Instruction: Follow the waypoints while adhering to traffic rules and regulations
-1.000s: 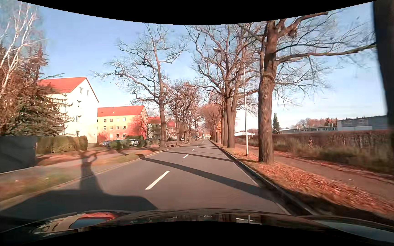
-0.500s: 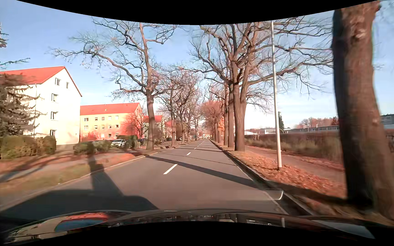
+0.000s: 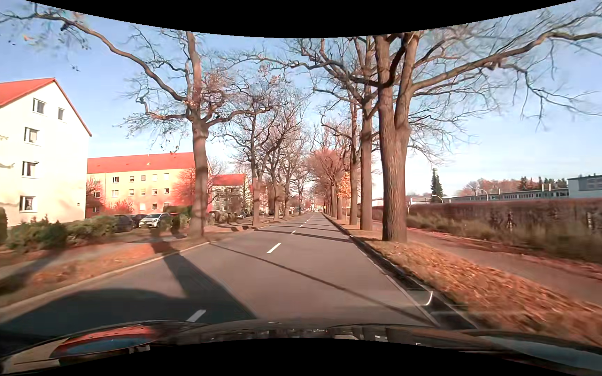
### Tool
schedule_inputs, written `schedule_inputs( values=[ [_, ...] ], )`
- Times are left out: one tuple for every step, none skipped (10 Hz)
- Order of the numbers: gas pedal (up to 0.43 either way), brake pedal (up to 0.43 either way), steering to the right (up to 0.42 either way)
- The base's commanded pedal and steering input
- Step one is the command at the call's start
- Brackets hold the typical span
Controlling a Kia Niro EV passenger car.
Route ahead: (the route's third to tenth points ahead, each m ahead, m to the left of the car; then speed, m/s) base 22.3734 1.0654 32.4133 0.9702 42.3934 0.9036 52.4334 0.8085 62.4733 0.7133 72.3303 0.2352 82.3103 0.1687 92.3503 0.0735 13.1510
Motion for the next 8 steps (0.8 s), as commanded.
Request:
schedule_inputs(
  values=[
    [0.098, 0.000, -0.006],
    [0.098, 0.000, -0.005],
    [0.098, 0.000, -0.005],
    [0.098, 0.000, -0.006],
    [0.098, 0.000, -0.006],
    [0.098, 0.000, -0.005],
    [0.098, 0.000, -0.001],
    [0.098, 0.000, 0.001]
  ],
)
